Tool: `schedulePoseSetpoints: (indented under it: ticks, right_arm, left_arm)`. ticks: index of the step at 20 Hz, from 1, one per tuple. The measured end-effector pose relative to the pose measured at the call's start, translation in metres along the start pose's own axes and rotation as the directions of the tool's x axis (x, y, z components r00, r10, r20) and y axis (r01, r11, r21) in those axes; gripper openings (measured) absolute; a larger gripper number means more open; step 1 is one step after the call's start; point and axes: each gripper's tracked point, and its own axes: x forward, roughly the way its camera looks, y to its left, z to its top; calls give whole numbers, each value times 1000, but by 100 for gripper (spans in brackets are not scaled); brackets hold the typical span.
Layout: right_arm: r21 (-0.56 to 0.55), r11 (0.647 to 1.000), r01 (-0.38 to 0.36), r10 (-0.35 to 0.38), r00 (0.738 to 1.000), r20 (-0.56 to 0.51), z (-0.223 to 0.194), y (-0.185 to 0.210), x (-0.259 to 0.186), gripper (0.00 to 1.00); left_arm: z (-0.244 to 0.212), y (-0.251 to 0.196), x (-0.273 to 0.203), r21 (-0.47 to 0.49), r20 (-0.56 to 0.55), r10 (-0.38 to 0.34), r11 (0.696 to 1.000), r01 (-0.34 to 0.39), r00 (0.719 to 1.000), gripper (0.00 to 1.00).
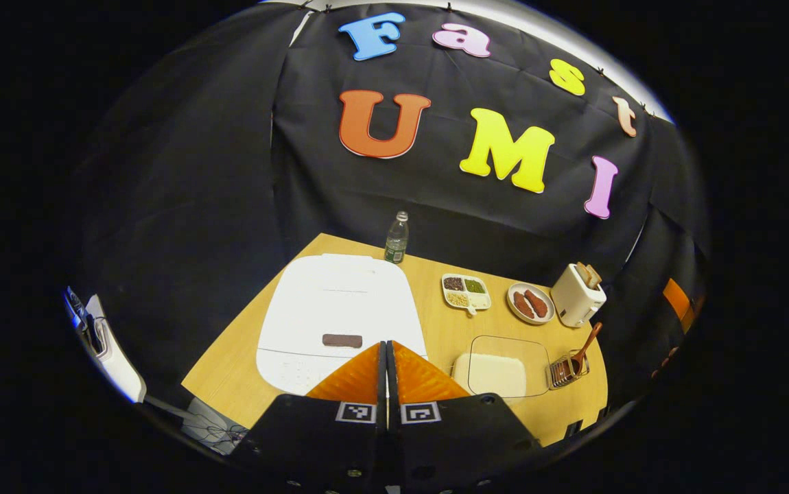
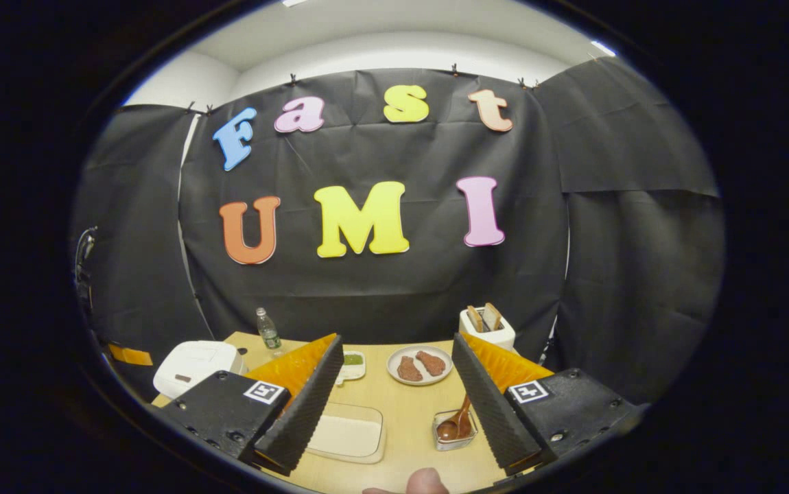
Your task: Close the left gripper, press the button to open the rice cooker; take a wooden spoon from the chopstick holder with the right hand, scoop a spoonful of rice and pour it into the rice cooker, then put the wooden spoon back into the chopstick holder.
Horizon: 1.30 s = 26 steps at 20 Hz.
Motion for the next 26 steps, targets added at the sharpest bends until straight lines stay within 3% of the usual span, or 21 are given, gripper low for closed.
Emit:
schedulePoseSetpoints:
  ticks: [4, 9, 21, 26]
  right_arm:
    - [-49, 999, -19, 18, 999, -37, -6, -1, 18, 100]
    - [-84, 996, -43, 39, 998, -48, -6, 4, 33, 100]
    - [-60, 998, -14, 9, 995, -94, -24, -10, 46, 100]
    - [4, 1000, 18, -18, 993, -119, -41, -16, 38, 100]
  left_arm:
    - [-10, 14, 43, -31, -90, -13, 999, 10, 996, 0]
    - [-27, 35, 74, -85, -174, 20, 996, -35, 984, 0]
    - [-50, 53, 95, -139, -246, 50, 987, -86, 968, 0]
    - [-50, 54, 98, -68, -234, 141, 985, -161, 962, 0]
